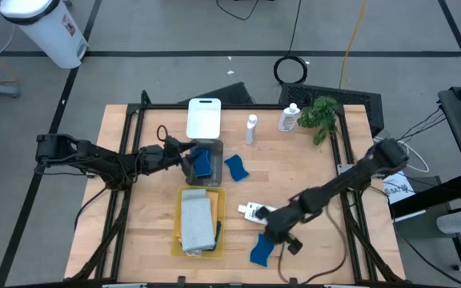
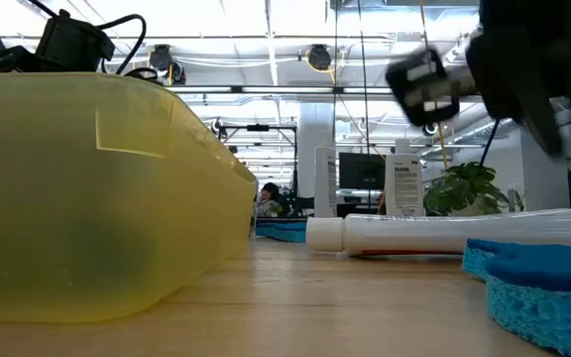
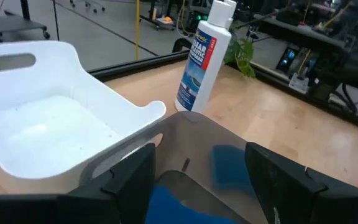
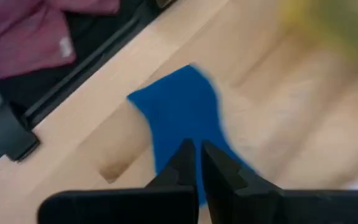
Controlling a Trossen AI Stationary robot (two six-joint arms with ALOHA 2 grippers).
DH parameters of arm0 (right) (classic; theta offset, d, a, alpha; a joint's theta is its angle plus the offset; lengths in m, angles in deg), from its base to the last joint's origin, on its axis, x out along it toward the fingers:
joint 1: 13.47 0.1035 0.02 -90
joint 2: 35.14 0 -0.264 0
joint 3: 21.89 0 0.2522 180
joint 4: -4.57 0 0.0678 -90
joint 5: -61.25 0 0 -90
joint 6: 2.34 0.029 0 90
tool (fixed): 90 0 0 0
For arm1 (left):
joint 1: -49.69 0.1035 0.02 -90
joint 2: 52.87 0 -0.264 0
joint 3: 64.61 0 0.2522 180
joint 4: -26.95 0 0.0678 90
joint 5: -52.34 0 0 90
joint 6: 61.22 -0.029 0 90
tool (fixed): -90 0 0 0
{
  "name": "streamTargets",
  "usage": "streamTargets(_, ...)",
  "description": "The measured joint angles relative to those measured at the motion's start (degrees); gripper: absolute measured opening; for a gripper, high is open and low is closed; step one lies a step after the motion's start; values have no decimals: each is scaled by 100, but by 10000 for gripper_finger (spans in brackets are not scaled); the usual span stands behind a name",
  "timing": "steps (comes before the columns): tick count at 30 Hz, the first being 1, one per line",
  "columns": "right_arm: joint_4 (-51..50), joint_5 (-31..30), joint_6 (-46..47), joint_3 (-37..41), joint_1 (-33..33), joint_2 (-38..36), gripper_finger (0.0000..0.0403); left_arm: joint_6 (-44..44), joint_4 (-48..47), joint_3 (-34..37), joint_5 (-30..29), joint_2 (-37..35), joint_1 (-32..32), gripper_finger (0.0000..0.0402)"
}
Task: Pick & Place Kitchen Items
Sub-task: Adjust the blue sponge on the table, then adjust the white plastic restorer bottle on the table
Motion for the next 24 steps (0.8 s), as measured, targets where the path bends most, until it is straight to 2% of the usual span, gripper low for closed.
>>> streamTargets(3, -211, 412, 6, -297, -4, 625, 0, 347, -2, 0, -1, 0, 1, 253)
streamTargets(6, -182, 392, 7, -409, -33, 1046, 0, 754, -21, 0, 84, 0, -20, 253)
streamTargets(9, -330, 181, 18, -421, -100, 1142, 0, 1090, -48, 0, 347, 0, -20, 253)
streamTargets(13, -680, -638, 426, -421, -127, 973, 0, 1291, -54, -1, 635, 0, -20, 253)
streamTargets(20, -1638, -2544, 862, -397, 88, 405, 0, 1296, -55, -1, 729, 0, -20, 253)
streamTargets(24, -1908, -2935, 1186, -389, 240, 1, 0, 1296, -53, -2, 730, 0, -17, 253)
